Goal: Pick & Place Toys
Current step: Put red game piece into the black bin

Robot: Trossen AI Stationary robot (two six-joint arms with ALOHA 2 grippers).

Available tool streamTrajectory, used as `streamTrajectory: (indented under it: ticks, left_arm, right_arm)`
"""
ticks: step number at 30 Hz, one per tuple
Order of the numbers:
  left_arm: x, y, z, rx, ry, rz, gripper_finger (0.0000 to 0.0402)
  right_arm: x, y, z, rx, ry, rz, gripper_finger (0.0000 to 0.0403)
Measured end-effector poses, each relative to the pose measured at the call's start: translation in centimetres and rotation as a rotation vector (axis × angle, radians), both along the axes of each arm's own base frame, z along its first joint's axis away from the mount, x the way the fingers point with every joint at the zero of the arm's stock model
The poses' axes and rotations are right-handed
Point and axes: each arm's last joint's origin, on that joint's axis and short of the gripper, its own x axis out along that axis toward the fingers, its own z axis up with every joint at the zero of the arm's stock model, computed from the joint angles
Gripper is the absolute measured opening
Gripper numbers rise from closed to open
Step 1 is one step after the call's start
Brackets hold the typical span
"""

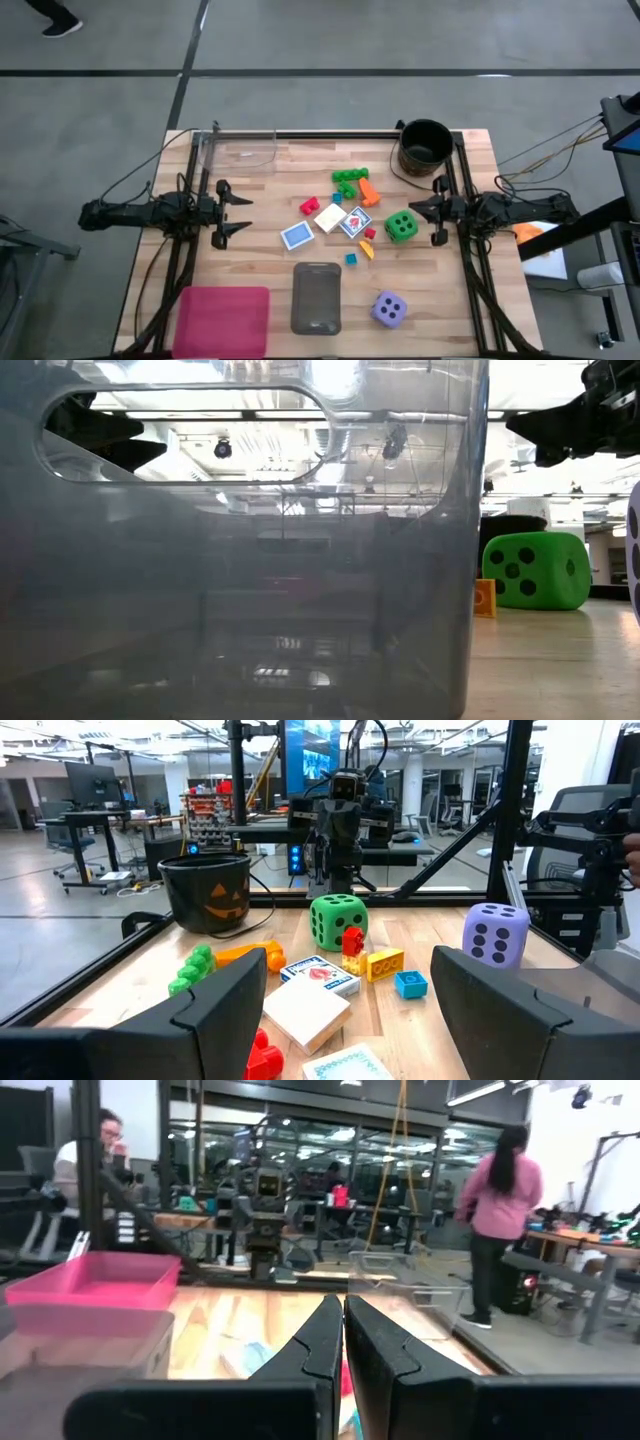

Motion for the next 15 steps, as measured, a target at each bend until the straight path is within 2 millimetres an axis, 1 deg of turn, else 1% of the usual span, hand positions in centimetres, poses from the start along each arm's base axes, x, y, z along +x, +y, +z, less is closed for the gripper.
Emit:
streamTrajectory:
  ticks: [7, 11, 13, 15]
  left_arm:
    - [0.00, 0.00, 0.00, 0.000, 0.000, 0.000, 0.0282]
    - [0.00, 0.00, 0.00, 0.000, 0.000, 0.000, 0.0282]
    - [0.00, 0.00, 0.00, 0.000, 0.000, 0.000, 0.0282]
    - [0.00, 0.00, 0.00, 0.000, 0.000, 0.000, 0.0282]
  right_arm:
    - [-0.01, -0.04, 0.02, 0.004, -0.002, -0.012, 0.0018]
    - [-0.01, -0.09, 0.00, 0.060, -0.008, -0.023, 0.0021]
    - [0.01, -0.10, -0.12, 0.093, -0.001, -0.025, 0.0032]
    - [0.12, -0.09, -0.30, 0.106, 0.018, -0.026, 0.0055]
